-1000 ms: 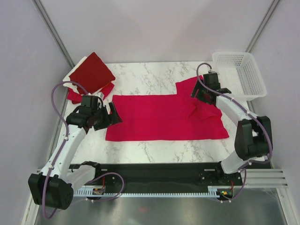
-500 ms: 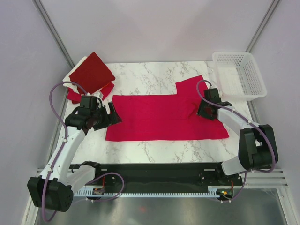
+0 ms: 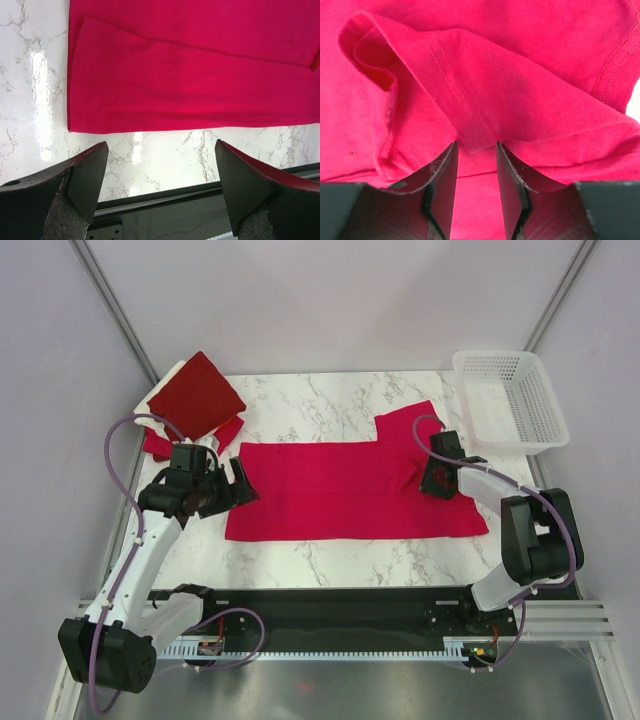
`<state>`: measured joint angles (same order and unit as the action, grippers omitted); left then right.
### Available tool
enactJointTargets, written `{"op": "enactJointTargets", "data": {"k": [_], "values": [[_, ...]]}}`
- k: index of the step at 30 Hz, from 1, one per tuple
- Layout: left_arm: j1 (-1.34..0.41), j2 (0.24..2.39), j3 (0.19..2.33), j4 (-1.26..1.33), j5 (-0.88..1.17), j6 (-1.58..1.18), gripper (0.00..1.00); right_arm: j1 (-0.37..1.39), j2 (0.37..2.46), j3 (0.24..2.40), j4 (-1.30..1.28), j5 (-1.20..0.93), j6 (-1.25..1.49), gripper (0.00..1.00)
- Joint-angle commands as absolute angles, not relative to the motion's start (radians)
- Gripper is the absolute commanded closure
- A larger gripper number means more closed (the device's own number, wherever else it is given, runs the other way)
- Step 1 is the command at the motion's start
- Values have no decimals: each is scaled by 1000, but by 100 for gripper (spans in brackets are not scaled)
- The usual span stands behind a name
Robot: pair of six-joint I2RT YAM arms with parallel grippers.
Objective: Fold and stack the t-shirts
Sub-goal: Fold the tshirt
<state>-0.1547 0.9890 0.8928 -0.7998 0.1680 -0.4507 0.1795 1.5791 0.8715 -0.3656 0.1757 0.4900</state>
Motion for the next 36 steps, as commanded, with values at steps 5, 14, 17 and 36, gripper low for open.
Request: {"op": "enactJointTargets", "data": {"k": [5, 14, 17, 36], "values": [[-153, 969, 888, -799, 161, -439, 6, 181, 1615, 900, -327, 209, 483, 65], [-155, 965, 890, -801, 161, -439, 6, 181, 1600, 946, -376, 245, 482, 97], [-155, 962, 887, -801, 160, -439, 6, 181, 1588, 989, -403, 276, 479, 100], [-155, 979, 888, -801, 175, -433, 6, 160, 1789, 1335, -508, 474, 440, 68]]}}
